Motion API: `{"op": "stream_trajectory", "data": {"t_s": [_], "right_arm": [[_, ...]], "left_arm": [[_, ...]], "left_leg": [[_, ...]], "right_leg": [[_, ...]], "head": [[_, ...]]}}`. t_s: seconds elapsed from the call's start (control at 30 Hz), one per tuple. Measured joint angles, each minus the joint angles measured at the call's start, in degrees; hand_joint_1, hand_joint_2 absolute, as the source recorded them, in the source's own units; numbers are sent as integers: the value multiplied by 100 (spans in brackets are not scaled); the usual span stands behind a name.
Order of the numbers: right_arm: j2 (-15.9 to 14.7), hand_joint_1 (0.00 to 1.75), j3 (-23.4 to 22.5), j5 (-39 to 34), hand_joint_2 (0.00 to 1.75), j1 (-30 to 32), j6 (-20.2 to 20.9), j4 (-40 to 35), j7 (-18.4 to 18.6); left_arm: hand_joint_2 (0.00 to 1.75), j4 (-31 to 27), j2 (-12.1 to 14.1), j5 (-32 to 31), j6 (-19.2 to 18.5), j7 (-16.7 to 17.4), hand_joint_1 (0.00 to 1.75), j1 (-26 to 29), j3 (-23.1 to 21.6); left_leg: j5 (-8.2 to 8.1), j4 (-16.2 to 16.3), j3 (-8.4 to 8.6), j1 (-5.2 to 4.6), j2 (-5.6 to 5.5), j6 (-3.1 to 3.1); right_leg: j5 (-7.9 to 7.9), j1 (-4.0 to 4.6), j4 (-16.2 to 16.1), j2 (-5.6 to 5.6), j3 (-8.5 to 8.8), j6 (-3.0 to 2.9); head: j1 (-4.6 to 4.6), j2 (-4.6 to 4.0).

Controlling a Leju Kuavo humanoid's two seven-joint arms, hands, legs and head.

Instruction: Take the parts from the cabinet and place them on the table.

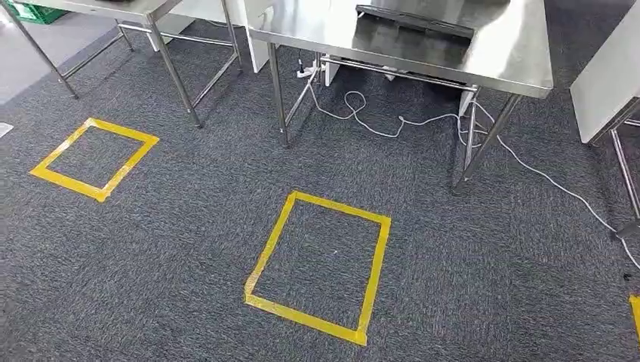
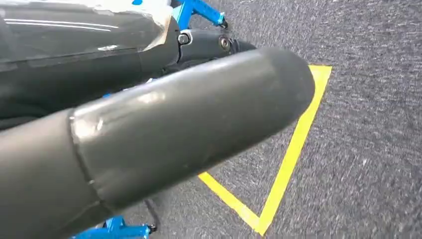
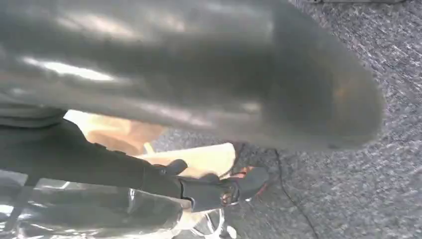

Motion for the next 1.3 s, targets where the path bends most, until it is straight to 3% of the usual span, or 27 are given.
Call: {"op": "stream_trajectory", "data": {"t_s": [0.03,0.1,0.17,0.2,0.27,0.3,0.33,0.47,0.5,0.53,0.57,0.63,0.67,0.73,0.77,0.8,0.83,0.93,0.97,1.0,1.03,1.07,1.13,1.17,1.23,1.27,1.3], "right_arm": [[4,0,0,0,0,4,-7,2,-2],[17,0,-2,0,0,43,-7,2,-2],[13,0,-15,4,0,63,-7,4,-2],[13,0,-20,11,0,59,-7,4,-2],[20,0,-35,17,0,44,-7,4,-11],[20,0,-37,28,0,38,-7,4,-11],[20,0,-42,44,0,37,-7,4,-13],[22,0,-46,68,0,21,-9,4,-15],[22,0,-46,68,0,22,-9,4,-17],[17,0,-48,70,0,27,-11,4,-17],[17,0,-48,70,0,33,-11,7,-17],[15,0,-48,68,0,51,-11,9,-17],[13,0,-48,68,0,64,-11,11,-17],[4,0,-50,68,0,68,-11,15,-17],[0,0,-50,68,0,60,-11,15,-18],[-11,0,-50,68,0,58,-11,15,-17],[-11,0,-50,68,0,55,-11,20,-17],[-5,0,-50,83,0,45,-15,20,-20],[4,0,-50,81,0,41,-17,20,-13],[9,0,-50,83,0,40,-20,20,-9],[4,0,-50,83,0,41,-26,20,-9],[4,0,-50,85,0,53,-26,20,-7],[4,0,-52,83,0,69,-26,22,11],[0,0,-52,83,0,70,-26,24,11],[2,0,-52,83,0,59,-26,24,11],[4,0,-52,83,0,53,-26,24,11],[9,0,-52,83,0,51,-26,24,11]], "left_arm": [[0,0,-2,-7,0,0,0,-6,-4],[0,0,0,-7,0,2,0,-10,-11],[0,0,0,-5,-7,17,0,-7,-18],[0,0,4,-4,-9,26,0,-1,-17],[0,0,11,-4,-9,33,0,2,-17],[0,0,11,-2,-9,31,0,-4,-20],[0,0,13,4,-9,31,0,-23,-20],[0,0,13,15,-9,31,0,-13,-22],[0,0,2,28,-7,31,0,-11,-22],[0,0,-2,33,-7,31,0,-12,-22],[0,0,2,33,-7,31,0,-18,-22],[0,0,0,33,-9,31,0,-20,-24],[0,0,0,33,-9,31,0,-19,-24],[0,0,-2,50,-9,28,0,-9,-24],[0,0,-11,50,-9,26,0,-9,-24],[0,0,-15,50,-9,15,0,-10,-24],[0,0,-13,50,-9,13,0,-10,-24],[0,0,-22,57,-9,11,0,5,-24],[0,0,-20,57,-7,11,0,14,-24],[0,0,-15,55,-9,11,0,21,-24],[0,0,-20,48,-7,11,0,19,-24],[0,0,-26,44,-9,11,0,9,-26],[0,0,-26,9,-9,11,0,10,-31],[0,0,-26,-7,-13,13,0,12,-33],[0,0,-26,-13,-17,13,0,21,-33],[0,0,-26,-13,-17,13,0,21,-35],[0,0,-26,-13,-17,13,0,19,-35]], "left_leg": [[-225,306,-138,14,149,-19],[-674,1215,-551,20,250,-62],[-750,1656,-755,33,282,-79],[-602,1465,-650,42,301,-75],[-140,514,-119,50,397,-48],[5,27,161,47,590,-15],[-70,-91,208,-19,664,-7],[-21,-152,163,-64,447,140],[31,-209,204,-12,417,189],[51,-224,200,-9,375,231],[60,-223,186,-9,327,246],[67,-221,166,-15,206,255],[68,-219,166,-15,143,253],[71,-204,171,-11,16,246],[69,-184,173,-6,-56,236],[61,-151,165,-3,-122,211],[44,-113,154,-34,-162,162],[65,-139,131,-9,-239,61],[78,-134,107,-4,-277,24],[36,-67,83,15,-179,19],[-161,169,-20,-5,69,-2],[-392,553,-193,2,175,-29],[-792,1469,-638,18,254,-75],[-827,1694,-754,22,273,-89],[-562,1380,-601,37,310,-81],[-274,782,-280,38,367,-60],[-168,510,-129,37,412,-45]], "right_leg": [[10,3,0,-50,-5,-56],[0,43,2,-183,-20,-67],[-4,57,6,-312,-31,-72],[-7,61,6,-359,-29,-72],[-19,60,6,-442,-8,-75],[-32,72,6,-474,11,-57],[-58,143,22,-510,-3,-13],[-65,167,-13,-687,37,106],[-144,125,102,-499,-36,128],[-310,122,361,-292,-146,93],[-530,108,808,-186,-353,54],[-849,100,1695,-134,-795,47],[-856,99,1864,-124,-885,87],[-566,77,1391,-119,-674,214],[-303,55,795,-86,-389,290],[-89,8,213,52,-108,339],[-100,23,116,146,-100,287],[-57,92,92,43,-103,128],[-26,58,68,-9,-47,74],[8,2,51,-65,-51,23],[20,11,51,-97,-54,-45],[12,25,51,-151,-54,-57],[0,52,54,-282,-62,-70],[-3,58,55,-336,-64,-73],[-13,64,55,-439,-60,-79],[-20,64,54,-496,-44,-81],[-31,64,53,-516,-40,-72]], "head": [[-18,0],[-15,0],[-15,0],[-18,0],[-17,0],[-20,0],[-15,0],[-2,0],[9,0],[15,0],[24,0],[24,0],[26,0],[26,0],[26,0],[31,0],[39,0],[35,0],[37,0],[35,0],[13,0],[2,0],[7,0],[2,0],[4,0],[4,0],[4,0]]}}
